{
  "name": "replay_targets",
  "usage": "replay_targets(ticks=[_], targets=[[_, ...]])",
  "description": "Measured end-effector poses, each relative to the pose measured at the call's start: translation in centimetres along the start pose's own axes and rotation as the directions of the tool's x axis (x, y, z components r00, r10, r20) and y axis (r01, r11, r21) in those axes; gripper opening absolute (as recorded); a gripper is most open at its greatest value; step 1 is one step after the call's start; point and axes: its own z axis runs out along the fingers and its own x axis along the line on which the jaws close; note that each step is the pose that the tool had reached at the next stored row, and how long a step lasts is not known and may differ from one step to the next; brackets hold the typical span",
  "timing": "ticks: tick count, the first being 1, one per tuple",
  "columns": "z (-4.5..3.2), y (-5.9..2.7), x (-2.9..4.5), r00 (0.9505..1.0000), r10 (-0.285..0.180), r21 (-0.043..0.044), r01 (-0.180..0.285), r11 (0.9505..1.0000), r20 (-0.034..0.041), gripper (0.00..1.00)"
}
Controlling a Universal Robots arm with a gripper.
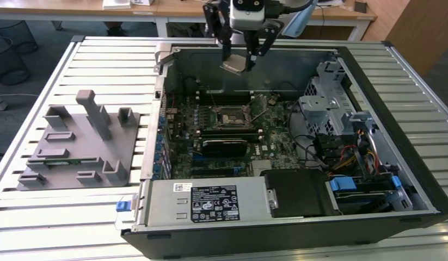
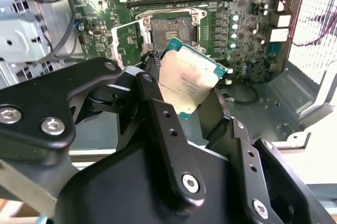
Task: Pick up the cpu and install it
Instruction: 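Place the cpu into insertion slot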
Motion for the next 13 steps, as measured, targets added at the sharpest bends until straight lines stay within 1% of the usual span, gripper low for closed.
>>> replay_targets(ticks=[3,6,13], targets=[[0.04,0.00,0.00,0.9993,0.038,-0.0001,-0.038,0.9993,0.0011,0.53],[0.08,0.00,0.00,0.9971,0.076,-0.0001,-0.076,0.9971,0.0024,0.53],[0.16,0.00,0.00,0.9888,0.149,-0.0005,-0.149,0.9888,0.0046,0.53]])
